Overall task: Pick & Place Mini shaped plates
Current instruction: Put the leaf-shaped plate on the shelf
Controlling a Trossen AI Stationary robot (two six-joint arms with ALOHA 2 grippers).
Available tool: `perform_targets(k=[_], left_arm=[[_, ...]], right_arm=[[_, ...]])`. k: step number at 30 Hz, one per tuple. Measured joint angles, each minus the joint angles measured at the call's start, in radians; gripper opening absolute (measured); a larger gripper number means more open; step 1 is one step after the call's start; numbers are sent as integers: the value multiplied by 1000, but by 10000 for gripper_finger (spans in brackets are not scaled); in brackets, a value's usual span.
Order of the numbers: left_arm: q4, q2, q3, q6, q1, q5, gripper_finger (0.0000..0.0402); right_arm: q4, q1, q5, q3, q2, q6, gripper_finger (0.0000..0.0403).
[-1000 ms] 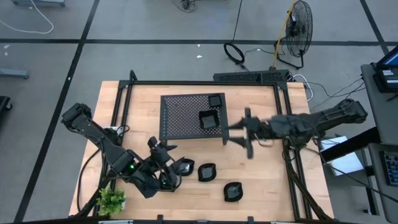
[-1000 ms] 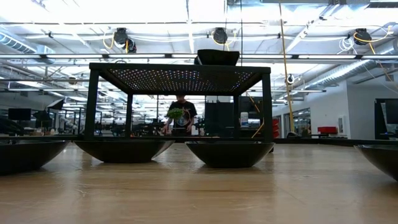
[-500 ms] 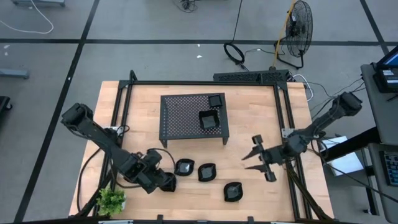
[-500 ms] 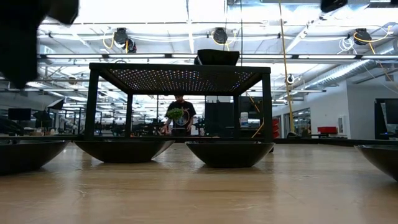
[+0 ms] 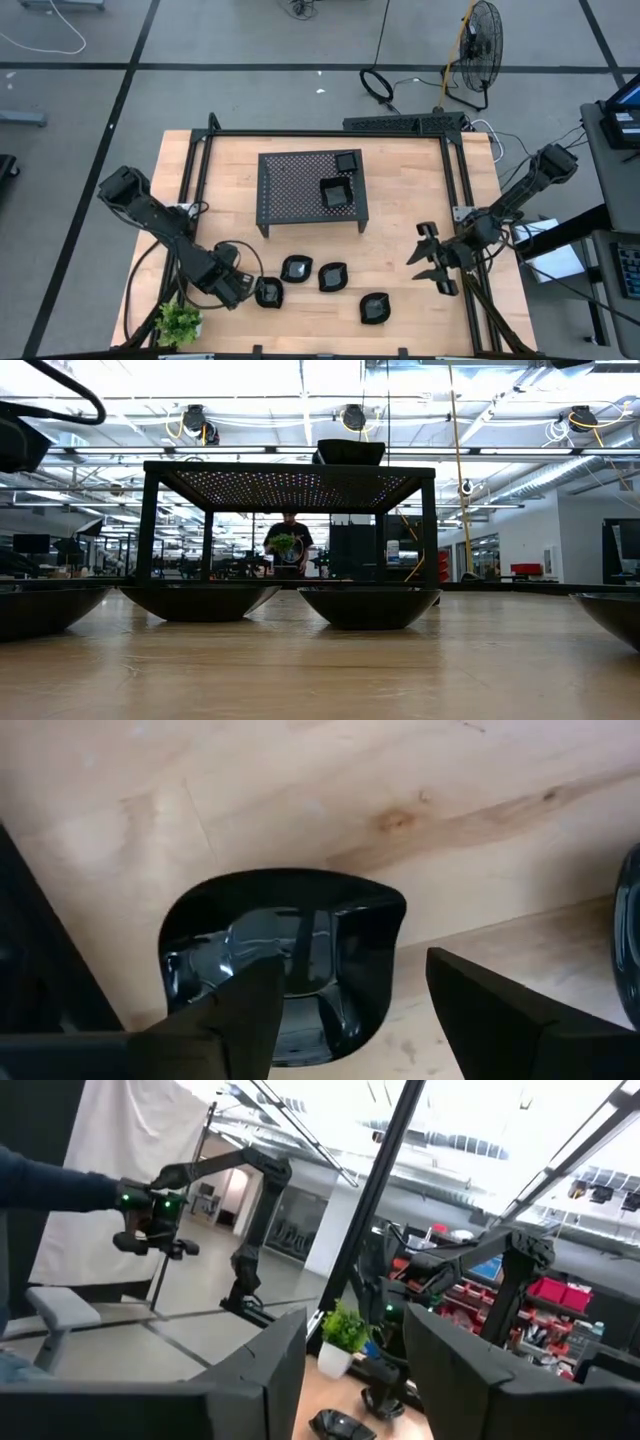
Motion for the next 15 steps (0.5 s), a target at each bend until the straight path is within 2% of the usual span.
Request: perform_targets(k=[9,15], left_arm=[[172,2,1,-41,-55,34,248],[137,59,2,-114,-72,22,248]], right_arm=[[-7,0,0,0,0,2,157],[8,0,0,0,0,0,160]])
